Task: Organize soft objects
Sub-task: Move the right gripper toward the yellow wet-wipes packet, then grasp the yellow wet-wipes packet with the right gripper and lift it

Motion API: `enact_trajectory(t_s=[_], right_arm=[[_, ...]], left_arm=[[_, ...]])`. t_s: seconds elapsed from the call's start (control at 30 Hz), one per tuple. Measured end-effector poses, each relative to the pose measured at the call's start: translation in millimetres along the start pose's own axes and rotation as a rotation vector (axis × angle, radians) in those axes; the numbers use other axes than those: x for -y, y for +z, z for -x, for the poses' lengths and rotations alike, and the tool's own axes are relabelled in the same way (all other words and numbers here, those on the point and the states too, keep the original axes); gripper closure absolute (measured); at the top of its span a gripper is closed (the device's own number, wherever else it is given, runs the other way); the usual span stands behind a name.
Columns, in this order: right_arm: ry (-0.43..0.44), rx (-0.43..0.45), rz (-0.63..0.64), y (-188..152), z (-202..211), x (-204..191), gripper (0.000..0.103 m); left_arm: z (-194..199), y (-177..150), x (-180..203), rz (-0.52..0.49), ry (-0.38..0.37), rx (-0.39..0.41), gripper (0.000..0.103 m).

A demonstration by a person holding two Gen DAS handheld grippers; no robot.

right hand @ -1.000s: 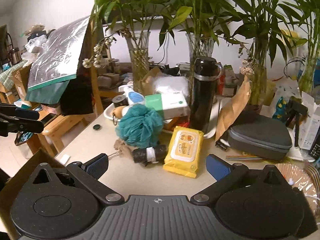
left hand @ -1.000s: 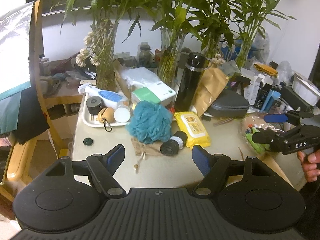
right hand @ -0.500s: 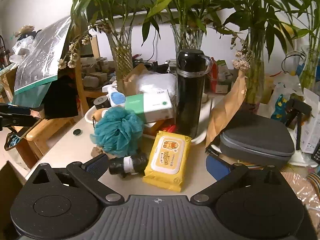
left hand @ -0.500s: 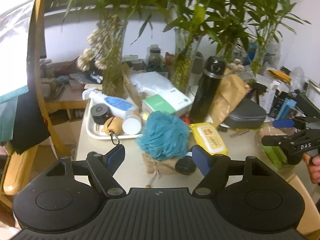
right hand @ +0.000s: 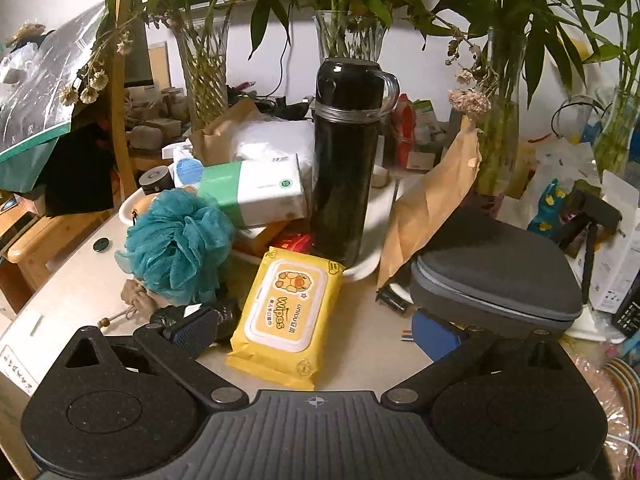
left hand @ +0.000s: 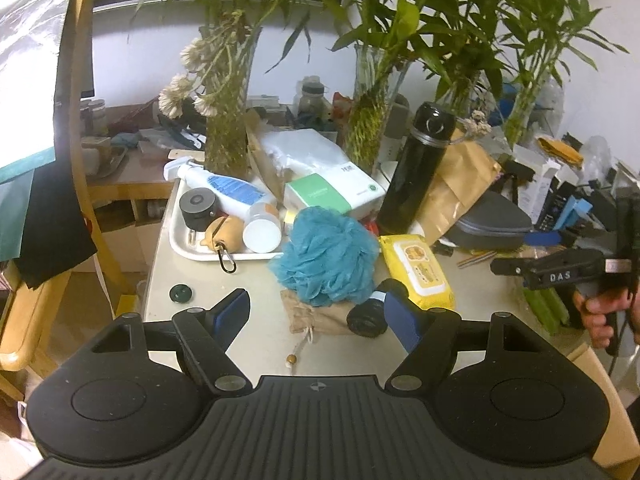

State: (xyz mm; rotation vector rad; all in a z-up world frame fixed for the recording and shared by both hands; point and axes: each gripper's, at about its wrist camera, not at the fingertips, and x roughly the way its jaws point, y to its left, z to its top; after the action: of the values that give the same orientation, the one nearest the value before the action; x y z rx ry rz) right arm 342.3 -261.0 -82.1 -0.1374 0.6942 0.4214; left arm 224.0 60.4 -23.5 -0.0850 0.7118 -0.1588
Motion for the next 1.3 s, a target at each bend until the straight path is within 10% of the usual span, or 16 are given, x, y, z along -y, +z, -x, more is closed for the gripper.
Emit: enact_trajectory(t_s=[0.6,1.3], right_arm=[[0.008,0.001,-0.006,3,-8,0,0.000],[0.079,-0.120,-0.007,1,-111,-8,0.010]], left_arm=[[-2,-4,1,-0.001,-0.015,-0.039,0.029],[-9,-8,8,-0.030,-0.098,-0.096,0.029]])
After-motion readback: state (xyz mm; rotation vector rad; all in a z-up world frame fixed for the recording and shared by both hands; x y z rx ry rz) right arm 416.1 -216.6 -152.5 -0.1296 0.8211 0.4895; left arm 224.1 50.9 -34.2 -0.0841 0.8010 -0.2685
